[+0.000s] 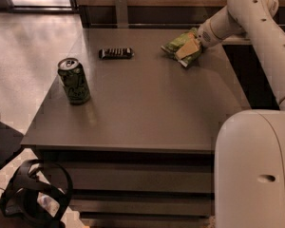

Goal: Pick green jalapeno chip bag

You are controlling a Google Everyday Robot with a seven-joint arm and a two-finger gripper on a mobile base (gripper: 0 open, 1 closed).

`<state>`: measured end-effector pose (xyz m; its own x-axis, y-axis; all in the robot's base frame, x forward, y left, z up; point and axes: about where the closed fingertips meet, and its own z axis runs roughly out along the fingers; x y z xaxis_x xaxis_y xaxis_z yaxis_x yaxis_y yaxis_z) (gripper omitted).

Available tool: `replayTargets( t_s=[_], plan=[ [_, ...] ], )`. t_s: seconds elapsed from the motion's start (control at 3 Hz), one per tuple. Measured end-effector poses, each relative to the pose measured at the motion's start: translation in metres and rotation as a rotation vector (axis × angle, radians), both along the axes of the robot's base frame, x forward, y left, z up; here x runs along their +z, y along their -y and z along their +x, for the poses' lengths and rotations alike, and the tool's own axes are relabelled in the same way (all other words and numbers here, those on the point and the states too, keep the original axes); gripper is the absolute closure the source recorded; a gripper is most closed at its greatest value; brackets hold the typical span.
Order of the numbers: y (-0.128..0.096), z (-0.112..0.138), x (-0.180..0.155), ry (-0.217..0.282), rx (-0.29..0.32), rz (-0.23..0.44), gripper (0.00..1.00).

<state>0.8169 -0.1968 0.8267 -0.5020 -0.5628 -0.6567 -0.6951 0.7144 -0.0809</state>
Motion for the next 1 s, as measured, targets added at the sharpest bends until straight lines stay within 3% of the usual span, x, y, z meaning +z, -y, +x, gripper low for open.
replayTargets(
  t_s=[1.0],
  plan=[
    [-0.005,-0.016,0.06,0.166,0.07,0.065,1.0]
  ],
)
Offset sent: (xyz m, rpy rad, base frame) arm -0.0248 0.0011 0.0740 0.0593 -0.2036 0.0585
